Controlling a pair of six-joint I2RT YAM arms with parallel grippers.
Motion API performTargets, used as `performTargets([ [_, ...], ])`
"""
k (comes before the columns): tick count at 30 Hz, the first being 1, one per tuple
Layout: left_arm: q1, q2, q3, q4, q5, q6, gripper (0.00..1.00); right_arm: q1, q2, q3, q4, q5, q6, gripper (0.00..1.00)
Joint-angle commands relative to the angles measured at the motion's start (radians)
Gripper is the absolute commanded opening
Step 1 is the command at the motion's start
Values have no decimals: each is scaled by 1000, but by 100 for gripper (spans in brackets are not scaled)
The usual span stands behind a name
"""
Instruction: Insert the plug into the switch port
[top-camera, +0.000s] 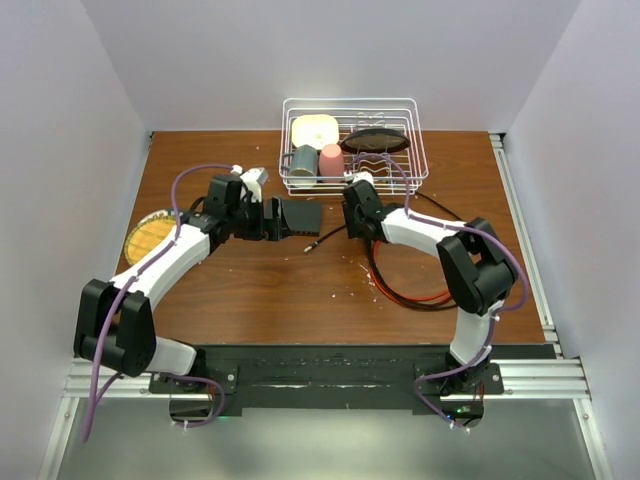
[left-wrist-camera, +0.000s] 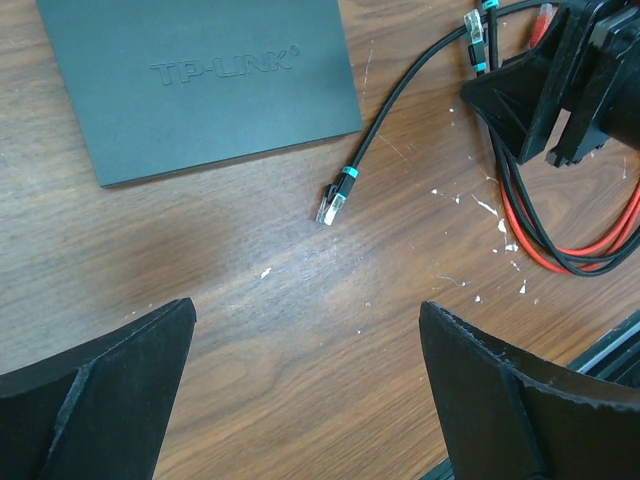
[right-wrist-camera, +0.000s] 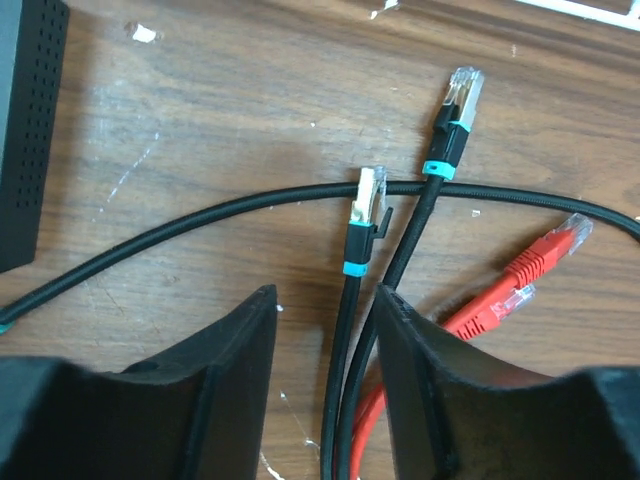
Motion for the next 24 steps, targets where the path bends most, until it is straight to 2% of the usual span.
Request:
performTargets([
  [1,7,16,44,7,30,-1,100,-56,-105,-28,64,-77,42,54],
  [10,7,47,38,7,42,0,100,-183,-97,-70,118,-248,94,56],
  [16,7,62,38,9,44,2,100,-191,-43,-74,150,-292,123,54],
  [24,7,62,32,6,42,2,100,-191,20,-71,159,-283,150,31],
])
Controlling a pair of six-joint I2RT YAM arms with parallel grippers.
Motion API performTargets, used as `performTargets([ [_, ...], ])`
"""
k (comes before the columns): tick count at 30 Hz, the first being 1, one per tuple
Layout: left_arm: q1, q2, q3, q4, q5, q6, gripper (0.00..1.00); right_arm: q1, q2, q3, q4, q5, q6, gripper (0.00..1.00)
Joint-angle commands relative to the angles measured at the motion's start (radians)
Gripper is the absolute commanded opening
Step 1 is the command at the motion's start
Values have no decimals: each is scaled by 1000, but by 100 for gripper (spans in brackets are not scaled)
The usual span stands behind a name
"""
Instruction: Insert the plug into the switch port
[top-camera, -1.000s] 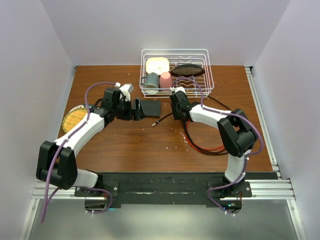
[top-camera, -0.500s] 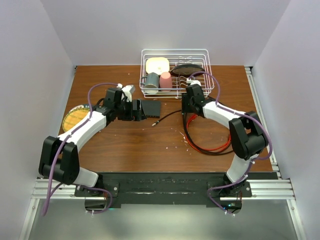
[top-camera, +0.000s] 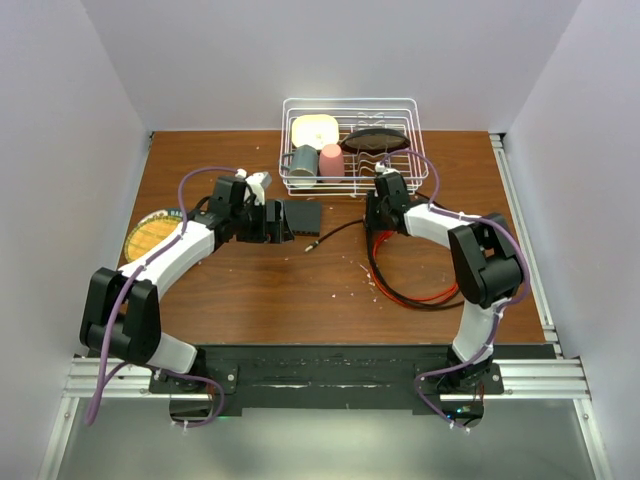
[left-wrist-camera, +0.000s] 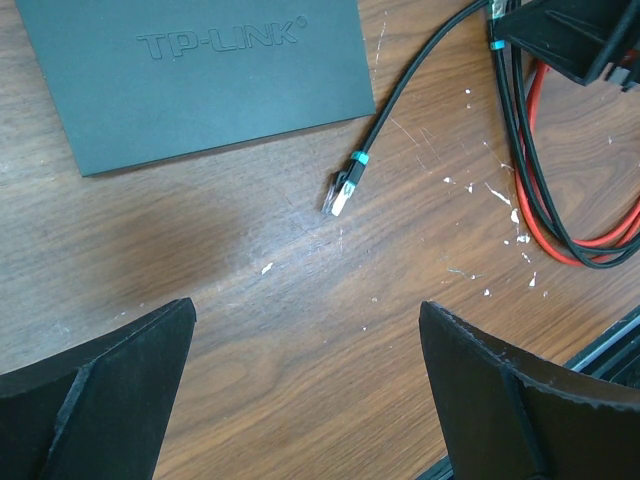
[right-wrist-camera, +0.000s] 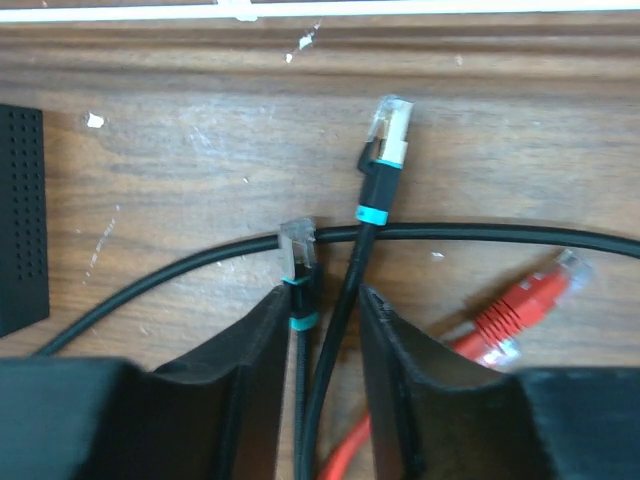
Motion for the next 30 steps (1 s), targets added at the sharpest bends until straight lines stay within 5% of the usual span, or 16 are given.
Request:
performTargets([
  [1,7,0,27,4,23,3,100,4,30,-1,20,6,32,28],
  [6,7,-9,16,4,13,5,100,3,29,-20,31,6,44,0],
  [26,7,0,-5,49,29,-21,99,9,-229,-106,5,-91,-40,0],
  [30,7,3,0,46,33,-21,99,9,-154,-84,-6,-83,-40,45],
])
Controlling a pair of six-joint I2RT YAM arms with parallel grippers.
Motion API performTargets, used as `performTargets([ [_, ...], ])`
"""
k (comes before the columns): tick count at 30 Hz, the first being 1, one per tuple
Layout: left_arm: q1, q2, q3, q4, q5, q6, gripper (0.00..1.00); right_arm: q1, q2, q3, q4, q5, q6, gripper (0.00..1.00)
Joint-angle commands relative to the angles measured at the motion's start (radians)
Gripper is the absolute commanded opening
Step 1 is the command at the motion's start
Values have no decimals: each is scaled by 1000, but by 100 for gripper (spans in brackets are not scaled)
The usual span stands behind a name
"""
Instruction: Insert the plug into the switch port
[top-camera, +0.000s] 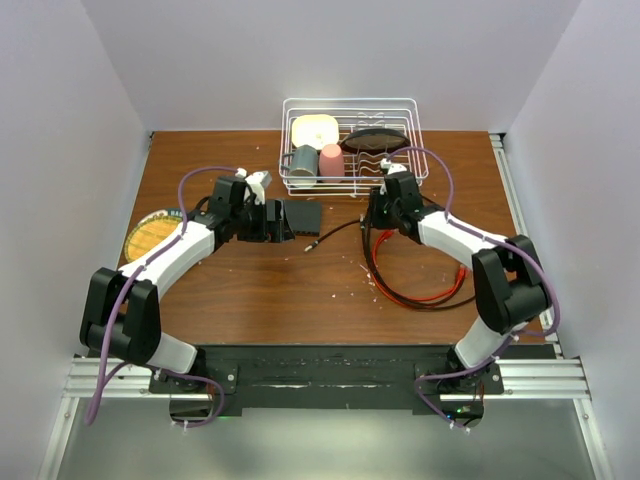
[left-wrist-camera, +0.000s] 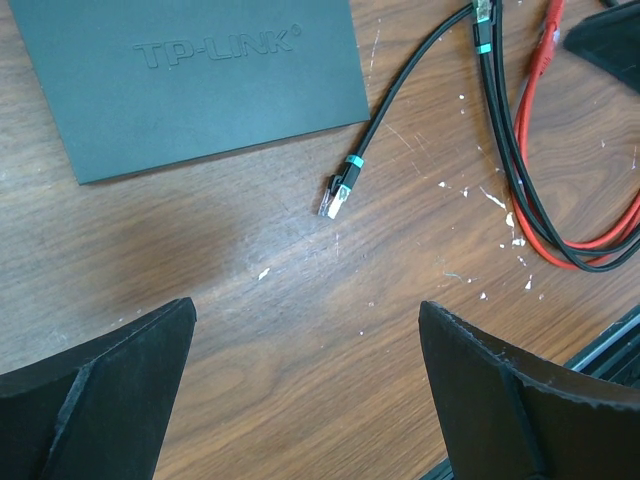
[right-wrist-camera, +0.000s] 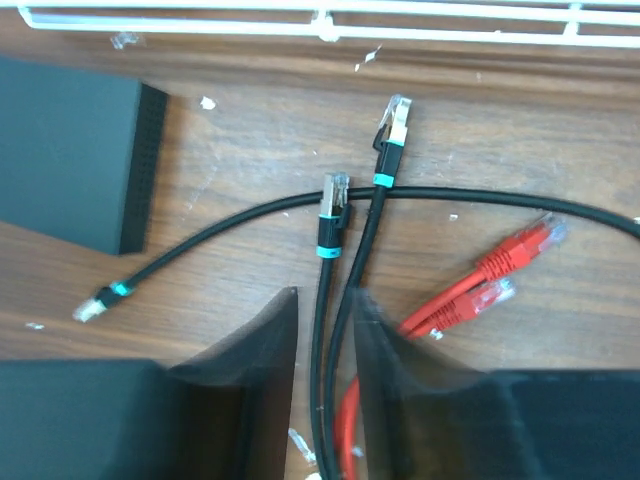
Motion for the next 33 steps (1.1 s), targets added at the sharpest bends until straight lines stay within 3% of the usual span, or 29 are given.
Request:
performTargets([
  [1,7,0,1,28,28,-19,99,7,79,13,-3,11,-7,58],
  [4,7,-11,-3,26,25,-18,99,6,106,26,2,79,18,58],
  [7,7,-14,-5,22,22,-13,99,6,141,42,5,98,32,46],
  [14,7,-17,-8,15,16,-10,99,13,222,73,18,105,24,41],
  [19,7,-22,-11,17,18,-13,99,64,277,96,-17,197,12,37],
  [21,8,-23,-12,17,16,-12,99,81,308,119,-76,249,16,30],
  [24,7,-29,-12,14,12,-12,99,99,365,162,-142,322,33,2],
  [33,7,-48,-8,20,-2,-16,99,99,120,69,-135,263,-20,0],
])
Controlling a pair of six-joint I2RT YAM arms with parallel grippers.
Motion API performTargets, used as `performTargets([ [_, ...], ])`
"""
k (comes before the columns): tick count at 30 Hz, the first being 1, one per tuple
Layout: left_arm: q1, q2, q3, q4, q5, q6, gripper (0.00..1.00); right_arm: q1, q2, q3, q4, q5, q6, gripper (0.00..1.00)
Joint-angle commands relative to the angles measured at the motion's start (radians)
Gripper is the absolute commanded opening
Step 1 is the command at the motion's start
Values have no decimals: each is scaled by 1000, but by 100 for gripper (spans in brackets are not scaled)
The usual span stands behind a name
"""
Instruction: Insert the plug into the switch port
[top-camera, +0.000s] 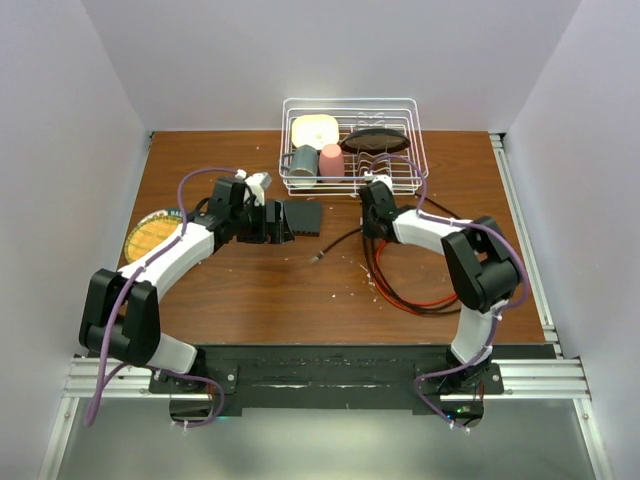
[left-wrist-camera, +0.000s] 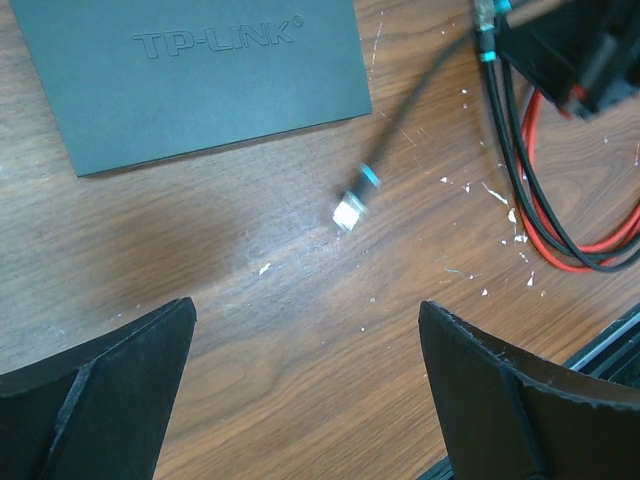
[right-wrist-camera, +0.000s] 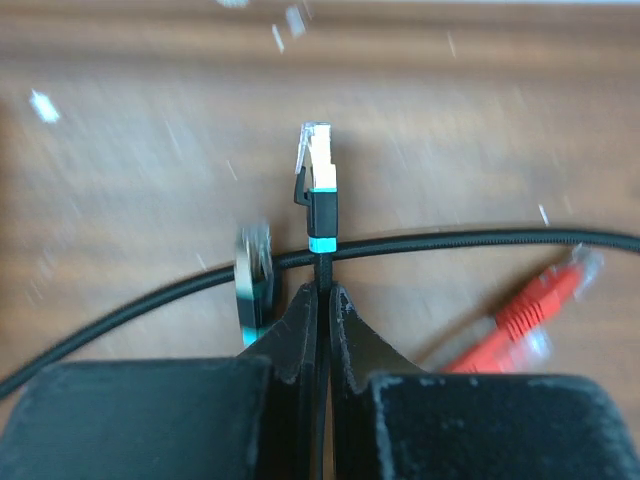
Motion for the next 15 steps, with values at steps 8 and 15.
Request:
performTargets([
  [8,7,-92,32,90,-21,-100,99,4,-361,-113,-54,-258,-147,0],
  [15,7,-100,-38,421,207,-310,97,14,-494,-208,63,-571,-200,0],
])
